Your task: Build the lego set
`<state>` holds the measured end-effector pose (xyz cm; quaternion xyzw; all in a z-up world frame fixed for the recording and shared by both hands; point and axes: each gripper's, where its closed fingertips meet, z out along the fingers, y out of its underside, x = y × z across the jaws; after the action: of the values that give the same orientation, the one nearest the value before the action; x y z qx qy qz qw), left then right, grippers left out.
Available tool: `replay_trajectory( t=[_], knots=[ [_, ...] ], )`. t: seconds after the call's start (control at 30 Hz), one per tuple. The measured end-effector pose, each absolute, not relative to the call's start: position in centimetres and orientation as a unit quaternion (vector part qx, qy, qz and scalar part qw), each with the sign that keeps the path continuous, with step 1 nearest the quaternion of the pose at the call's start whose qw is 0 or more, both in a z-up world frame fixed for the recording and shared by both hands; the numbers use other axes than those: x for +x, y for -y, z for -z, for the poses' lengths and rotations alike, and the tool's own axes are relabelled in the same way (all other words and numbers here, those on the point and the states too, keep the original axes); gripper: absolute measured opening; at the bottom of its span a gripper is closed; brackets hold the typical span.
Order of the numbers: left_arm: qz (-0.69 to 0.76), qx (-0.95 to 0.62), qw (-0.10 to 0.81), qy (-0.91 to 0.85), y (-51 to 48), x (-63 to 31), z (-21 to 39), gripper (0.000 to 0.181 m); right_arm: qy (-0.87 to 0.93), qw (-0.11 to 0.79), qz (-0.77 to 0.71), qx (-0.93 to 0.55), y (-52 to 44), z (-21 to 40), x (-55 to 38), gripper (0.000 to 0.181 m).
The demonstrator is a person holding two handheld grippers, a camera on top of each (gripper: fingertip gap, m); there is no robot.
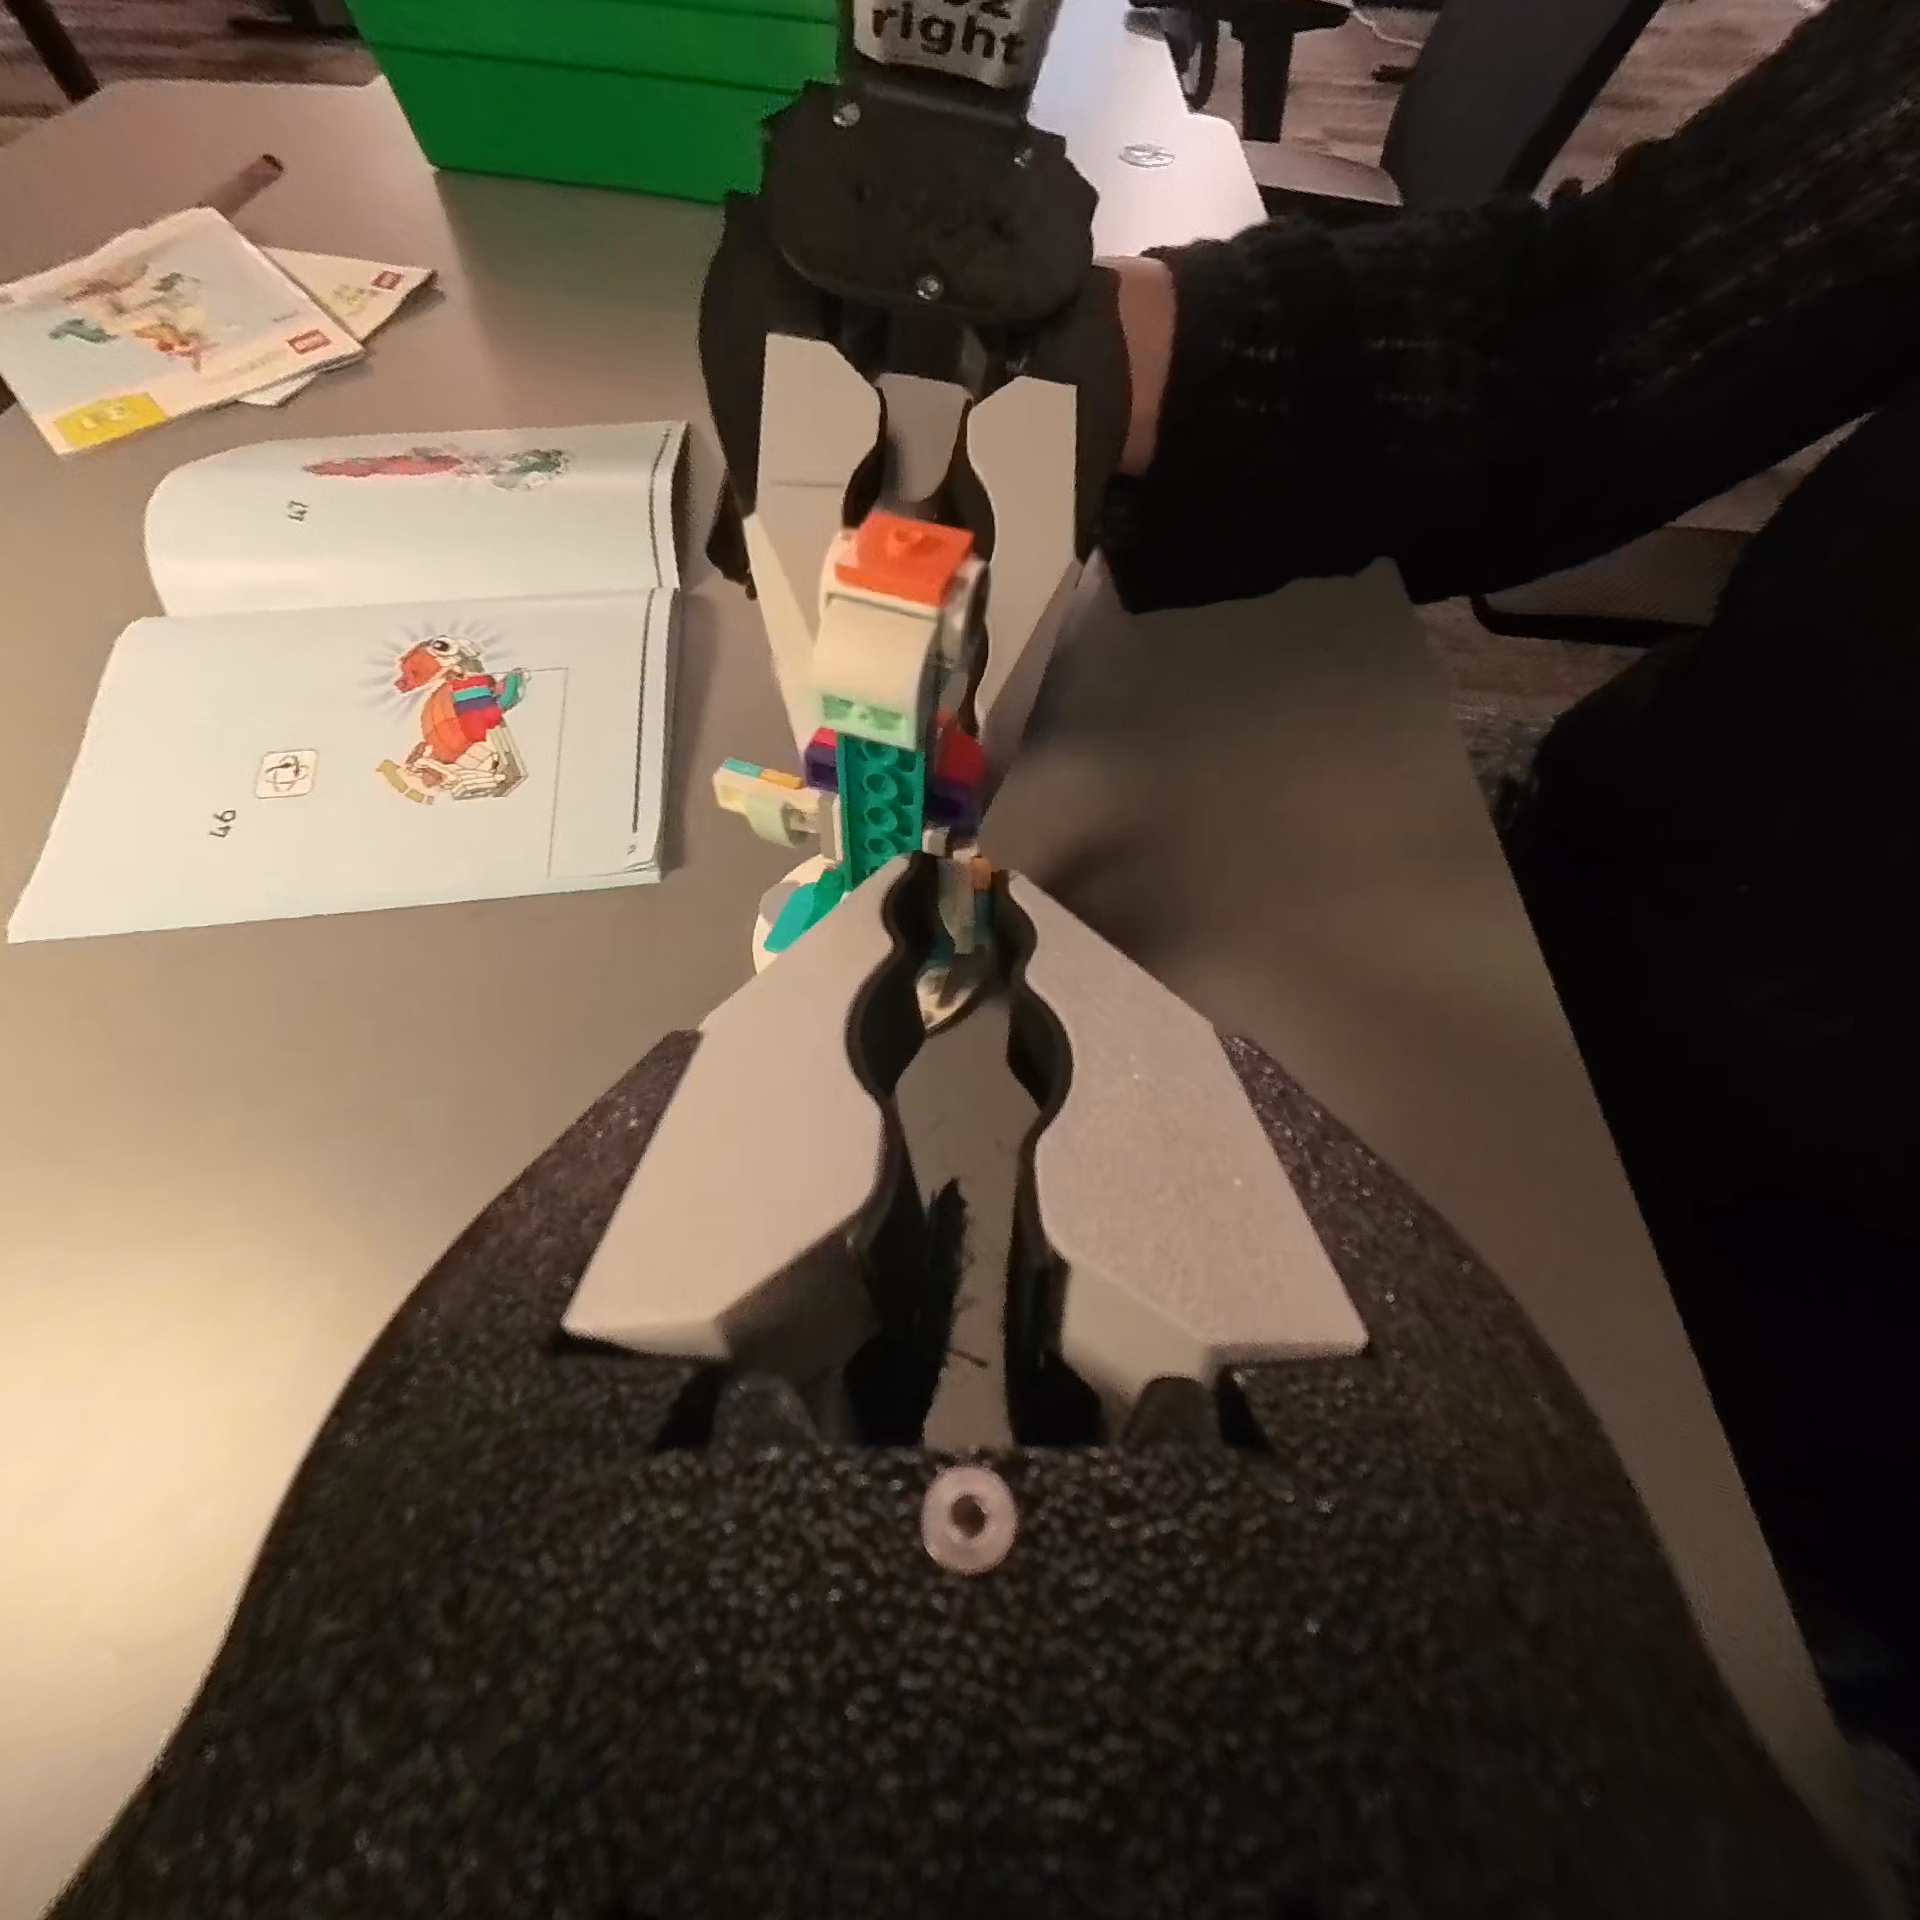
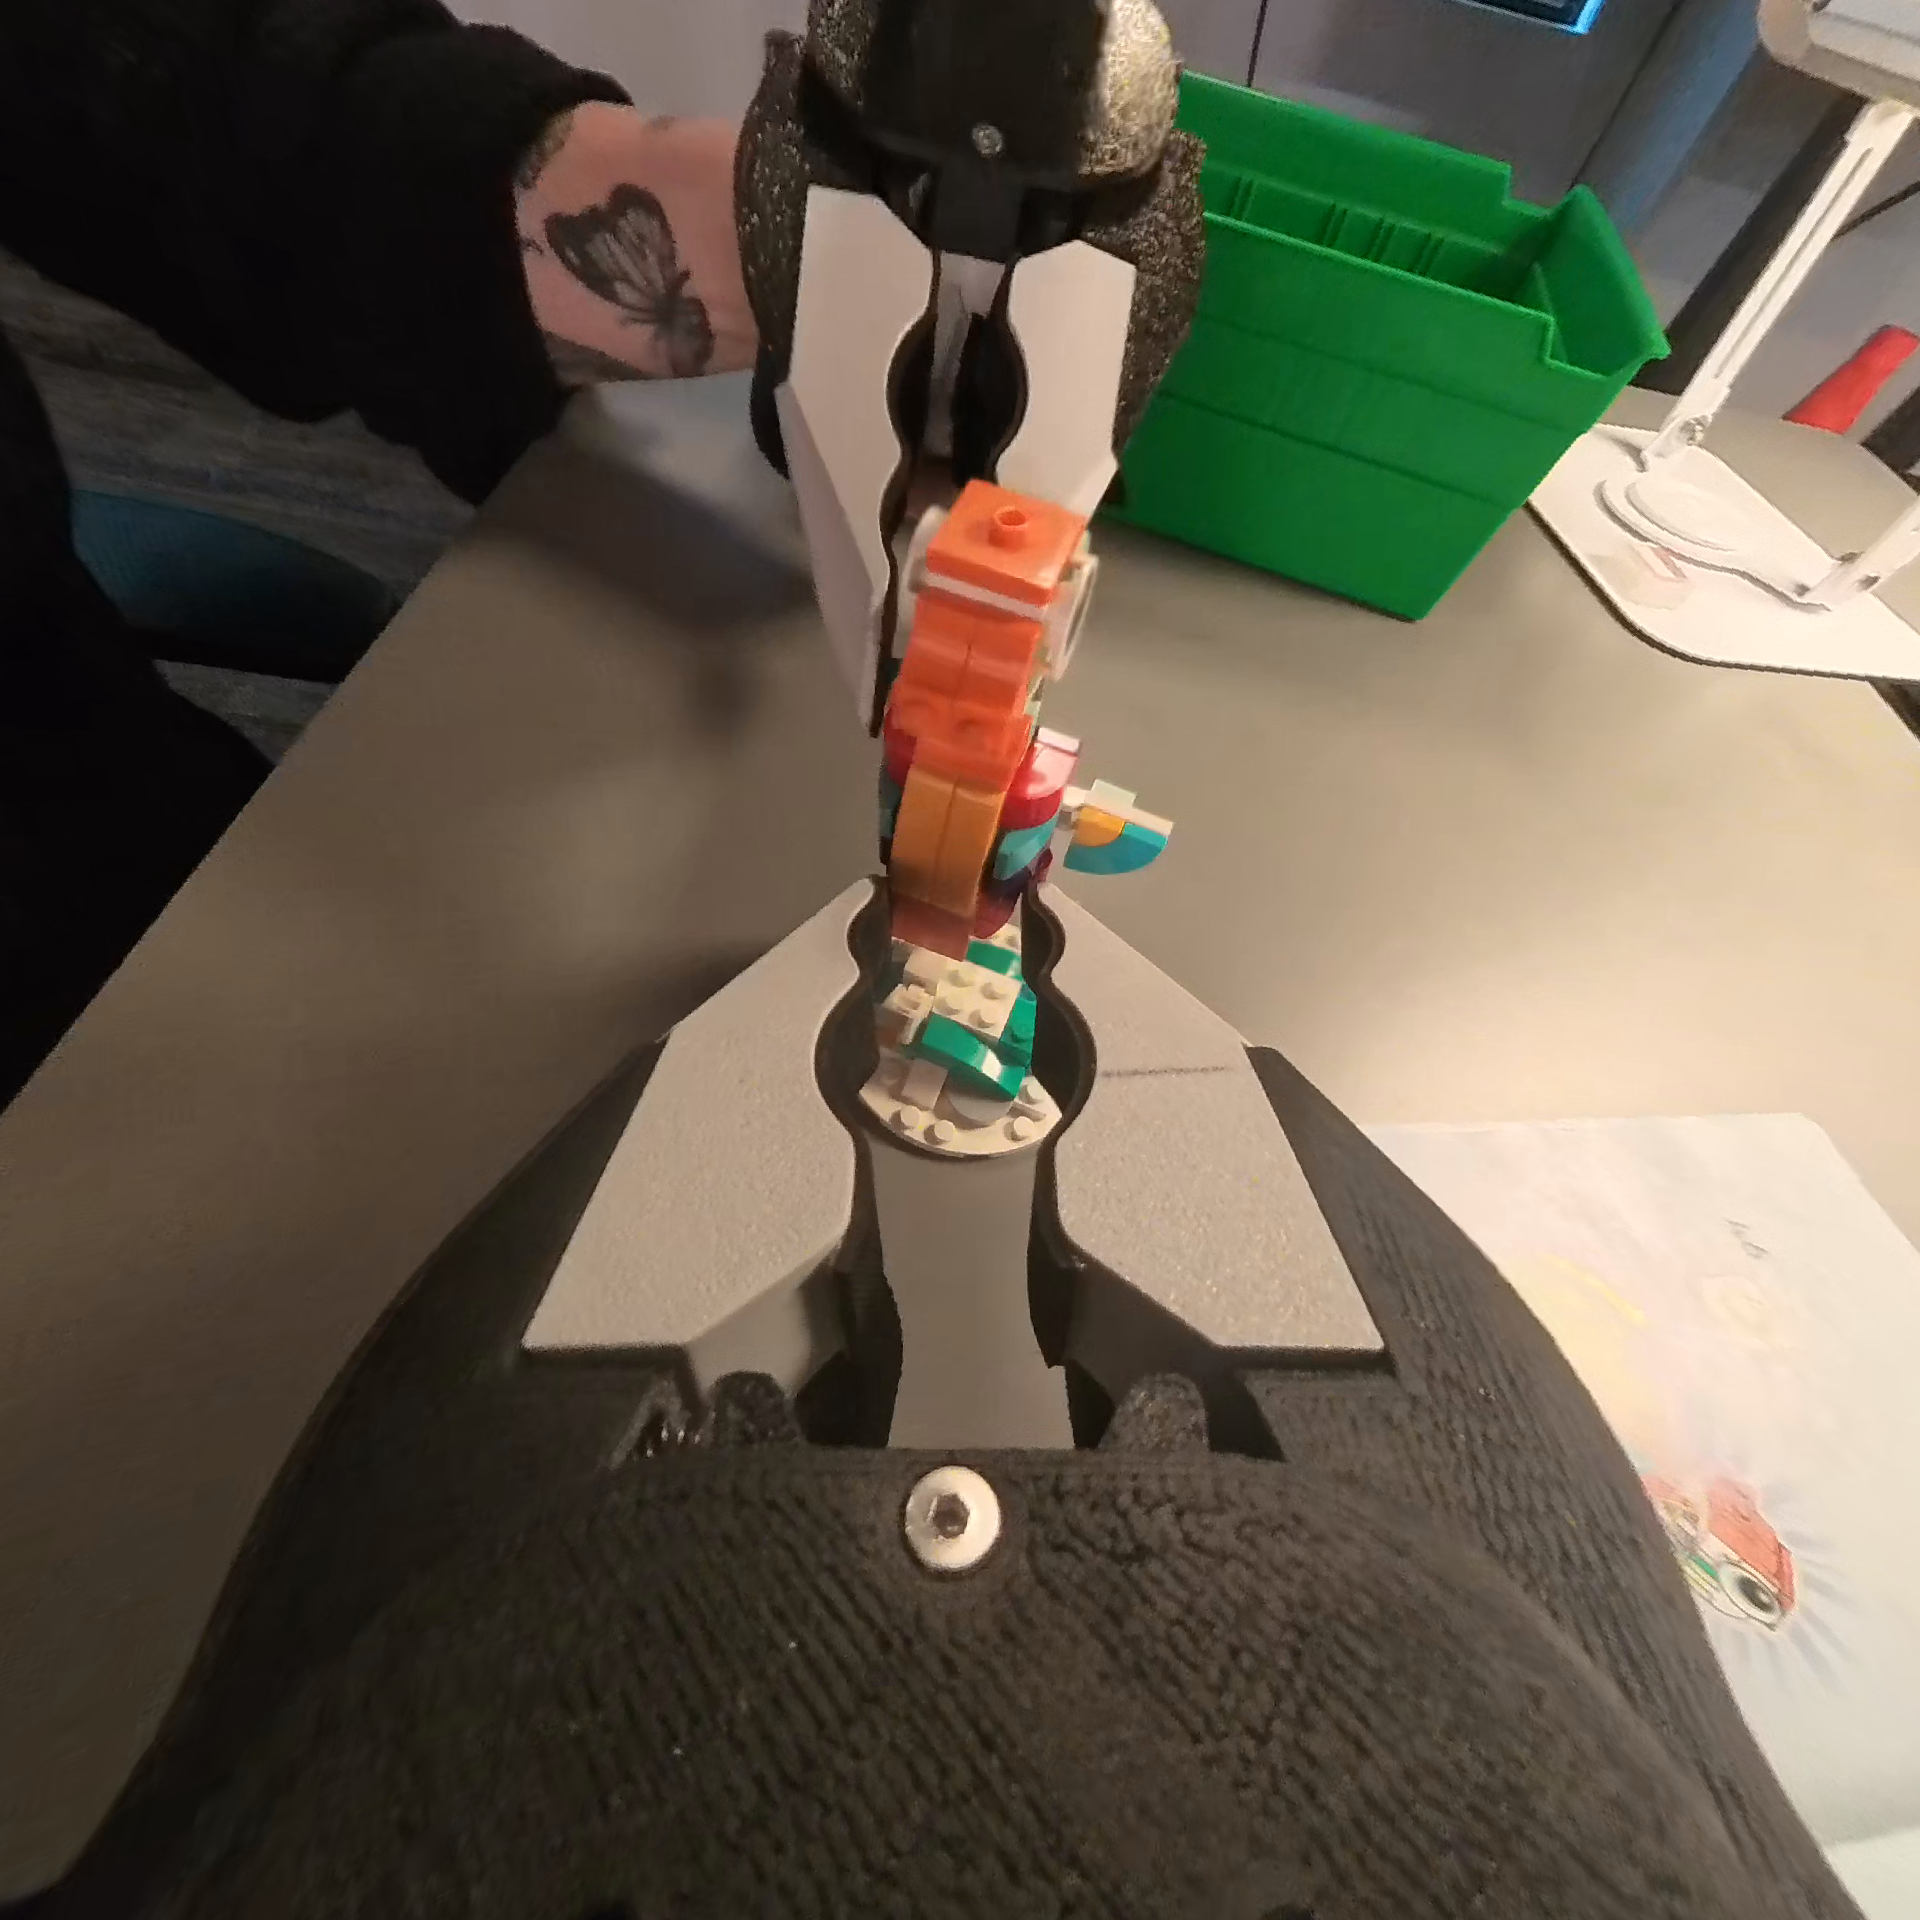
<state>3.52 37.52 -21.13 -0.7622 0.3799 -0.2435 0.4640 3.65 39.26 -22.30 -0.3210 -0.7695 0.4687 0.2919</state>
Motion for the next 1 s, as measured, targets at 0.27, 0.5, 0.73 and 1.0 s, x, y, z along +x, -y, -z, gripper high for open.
replay_trajectory(
  t=[0.27, 0.5, 0.73, 1.0],
  knots=[
    [0.306, -0.761, 0.444, -0.361, -37.4, 3.9, 20.8, 0.018, 0.766, 0.276, -0.481, -0.327, -39.3, 22.3, 4.0, 0.023],
    [0.314, -0.764, 0.486, -0.288, -37.4, 2.5, 19.2, 0.041, 0.751, 0.289, -0.465, -0.370, -39.3, 22.6, 4.2, 0.047],
    [0.308, -0.776, 0.464, -0.295, -36.3, 4.6, 21.0, 0.043, 0.735, 0.315, -0.444, -0.404, -40.8, 22.2, 4.5, 0.053],
    [0.335, -0.781, 0.455, -0.265, -35.7, 8.4, 21.1, 0.043, 0.715, 0.359, -0.409, -0.440, -42.7, 22.8, 7.3, 0.054]
  ],
)
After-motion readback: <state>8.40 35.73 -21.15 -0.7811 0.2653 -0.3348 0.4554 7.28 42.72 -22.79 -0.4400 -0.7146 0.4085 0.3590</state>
